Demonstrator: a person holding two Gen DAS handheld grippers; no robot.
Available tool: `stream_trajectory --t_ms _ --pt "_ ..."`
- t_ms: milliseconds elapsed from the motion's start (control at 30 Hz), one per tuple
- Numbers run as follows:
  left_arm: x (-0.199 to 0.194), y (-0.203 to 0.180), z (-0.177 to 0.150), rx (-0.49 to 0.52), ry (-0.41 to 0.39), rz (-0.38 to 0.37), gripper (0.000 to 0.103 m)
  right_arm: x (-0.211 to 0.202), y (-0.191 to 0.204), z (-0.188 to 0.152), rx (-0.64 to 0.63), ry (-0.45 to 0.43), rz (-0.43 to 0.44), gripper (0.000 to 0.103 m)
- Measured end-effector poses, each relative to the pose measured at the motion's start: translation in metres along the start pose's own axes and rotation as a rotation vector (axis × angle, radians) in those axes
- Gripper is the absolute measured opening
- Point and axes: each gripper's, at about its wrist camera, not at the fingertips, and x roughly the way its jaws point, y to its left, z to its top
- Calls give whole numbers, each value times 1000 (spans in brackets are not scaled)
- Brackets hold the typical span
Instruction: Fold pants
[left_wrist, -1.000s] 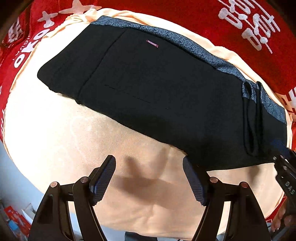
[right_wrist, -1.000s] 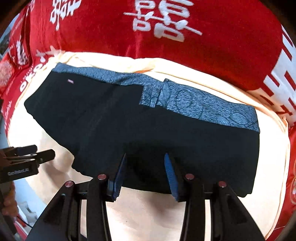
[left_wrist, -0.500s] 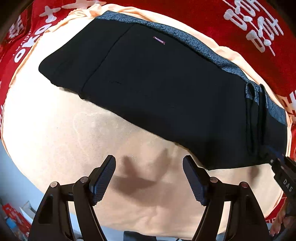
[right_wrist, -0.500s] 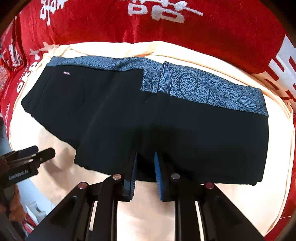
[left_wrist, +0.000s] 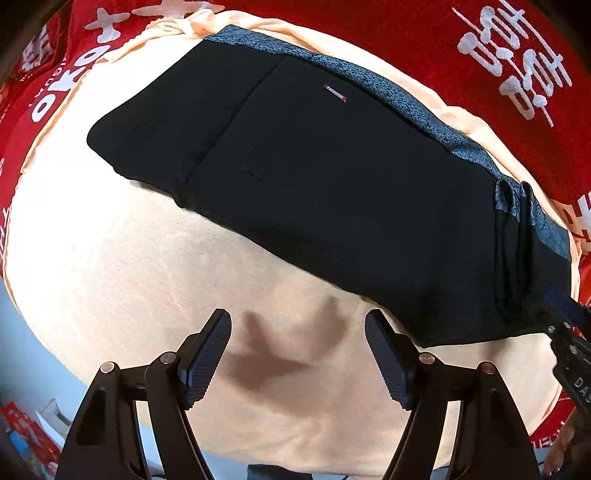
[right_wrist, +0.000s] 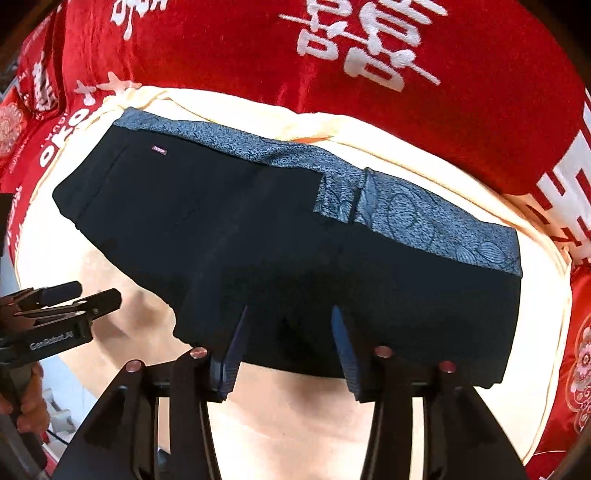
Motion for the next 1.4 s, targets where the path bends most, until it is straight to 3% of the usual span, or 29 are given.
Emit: stream_trajectory --t_ms 100,167,367,733,867,933,967,1067,1200,1400 --pt "1 4 -2 -3 2 -3 76 11 0 -1 24 32 -19 54" --pt "4 5 -1 -10 3 -3 76 22 1 -3 22 60 -35 71" --pt "8 12 -1 -21 12 -12 76 36 5 -7 12 89 -60 78" --pt "13 24 -1 -39 8 -52 76 42 13 -7 -15 98 -85 82" --pt "8 33 1 -54 -32 -89 76 41 14 -7 -13 99 -85 82" --pt "5 36 1 -52 -56 -103 86 42 13 -7 -14 99 -85 82" --pt "4 38 1 -56 -63 -116 101 42 12 -7 -14 99 -85 82" --pt "-1 43 3 -69 -75 -155 102 42 12 -6 -14 100 -87 82" --pt "0 52 8 -97 -70 -130 102 43 6 -10 -14 100 -86 82" --pt "3 69 14 -194 -58 -157 102 42 11 -8 -17 101 -87 82"
